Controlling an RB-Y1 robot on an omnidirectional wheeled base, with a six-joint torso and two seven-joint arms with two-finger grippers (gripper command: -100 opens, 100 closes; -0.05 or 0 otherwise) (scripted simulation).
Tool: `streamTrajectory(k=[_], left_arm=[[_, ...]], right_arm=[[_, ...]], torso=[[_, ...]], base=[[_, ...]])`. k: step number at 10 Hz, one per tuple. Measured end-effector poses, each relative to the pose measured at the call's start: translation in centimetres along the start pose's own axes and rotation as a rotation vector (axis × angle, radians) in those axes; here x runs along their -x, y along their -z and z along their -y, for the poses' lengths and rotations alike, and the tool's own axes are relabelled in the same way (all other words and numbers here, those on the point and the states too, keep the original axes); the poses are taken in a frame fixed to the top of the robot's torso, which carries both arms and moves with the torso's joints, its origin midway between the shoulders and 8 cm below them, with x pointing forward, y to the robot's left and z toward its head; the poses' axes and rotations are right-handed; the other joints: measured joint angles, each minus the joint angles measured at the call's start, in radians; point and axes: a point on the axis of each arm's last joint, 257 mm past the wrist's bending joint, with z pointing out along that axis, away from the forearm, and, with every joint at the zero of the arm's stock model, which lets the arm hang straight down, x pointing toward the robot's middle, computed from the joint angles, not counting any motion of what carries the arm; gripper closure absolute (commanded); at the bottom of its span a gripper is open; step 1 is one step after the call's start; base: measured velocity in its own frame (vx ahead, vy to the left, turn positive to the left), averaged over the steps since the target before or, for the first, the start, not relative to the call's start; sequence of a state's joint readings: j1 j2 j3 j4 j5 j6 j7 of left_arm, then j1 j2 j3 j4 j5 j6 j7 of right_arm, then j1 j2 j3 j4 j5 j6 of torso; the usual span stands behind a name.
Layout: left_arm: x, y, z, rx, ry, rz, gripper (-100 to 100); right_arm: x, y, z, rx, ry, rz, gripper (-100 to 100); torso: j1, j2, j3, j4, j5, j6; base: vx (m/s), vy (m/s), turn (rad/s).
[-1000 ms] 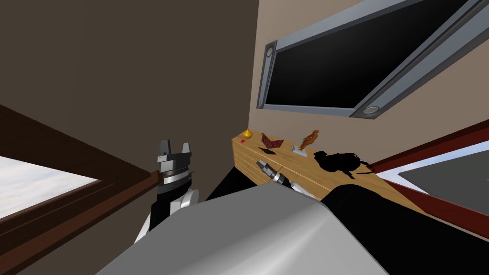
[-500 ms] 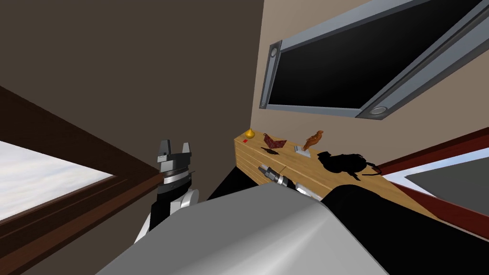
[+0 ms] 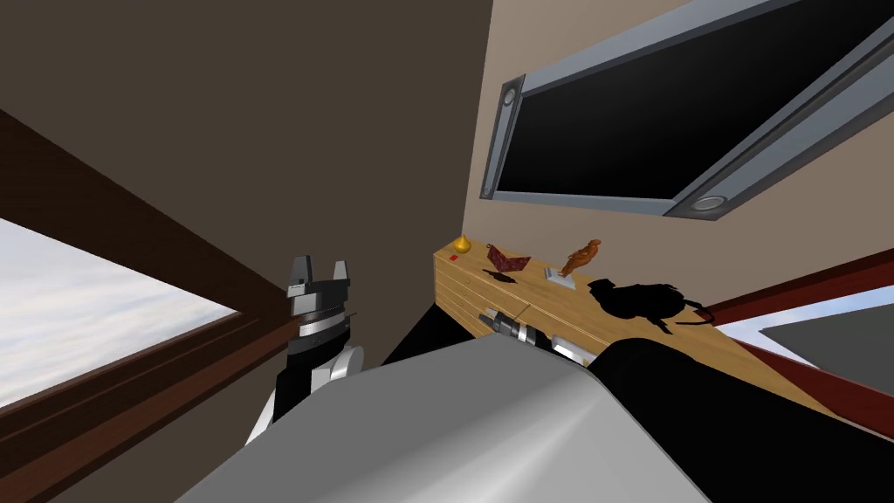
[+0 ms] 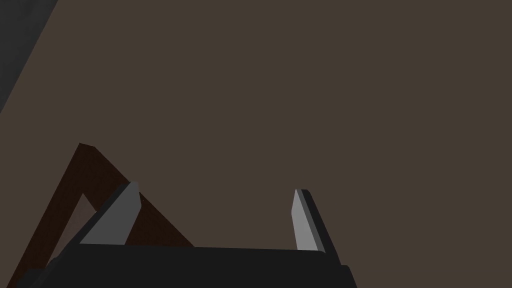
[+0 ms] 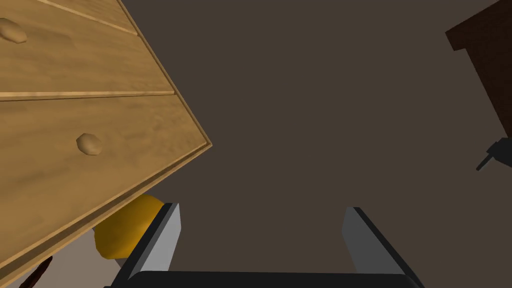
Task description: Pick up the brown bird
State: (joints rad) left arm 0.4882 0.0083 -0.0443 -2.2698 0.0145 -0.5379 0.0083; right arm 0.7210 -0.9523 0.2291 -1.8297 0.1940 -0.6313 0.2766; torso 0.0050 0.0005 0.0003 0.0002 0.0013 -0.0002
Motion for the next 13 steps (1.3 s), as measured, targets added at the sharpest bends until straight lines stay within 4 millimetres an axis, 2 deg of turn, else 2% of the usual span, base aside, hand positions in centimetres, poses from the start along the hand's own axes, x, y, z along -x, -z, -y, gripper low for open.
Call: streamTrajectory(k=[3,7,8,10,13], left_arm=[[0.0,0.0,0.0,0.000,0.000,0.000,0],[0.0,0.0,0.0,0.000,0.000,0.000,0],[0.0,0.0,0.0,0.000,0.000,0.000,0],[0.0,0.0,0.0,0.000,0.000,0.000,0],[0.0,0.0,0.0,0.000,0.000,0.000,0]], right_arm=[[-1.8,2.5,2.6,-0.035,0.040,-0.110,-100],[-2.5,5.0,4.9,-0.066,0.084,-0.211,-100],[-3.0,5.6,6.1,-0.082,0.093,-0.243,-100],[-2.7,7.1,6.8,-0.095,0.113,-0.286,-100],[-2.8,10.1,9.4,-0.141,0.151,-0.385,-100]], torso=[[-0.001,0.000,0.000,0.000,0.000,0.000],[-0.003,0.000,0.000,0.000,-0.001,0.000],[-0.002,-0.001,-0.001,0.000,-0.001,0.000],[-0.003,0.000,0.000,0.000,-0.001,0.000],[-0.002,-0.001,-0.001,0.000,0.000,0.000]], base=[[-0.003,0.061,0.042],[0.000,0.050,0.063],[-0.002,0.061,0.057],[-0.003,0.046,0.051],[0.008,0.056,0.081]])
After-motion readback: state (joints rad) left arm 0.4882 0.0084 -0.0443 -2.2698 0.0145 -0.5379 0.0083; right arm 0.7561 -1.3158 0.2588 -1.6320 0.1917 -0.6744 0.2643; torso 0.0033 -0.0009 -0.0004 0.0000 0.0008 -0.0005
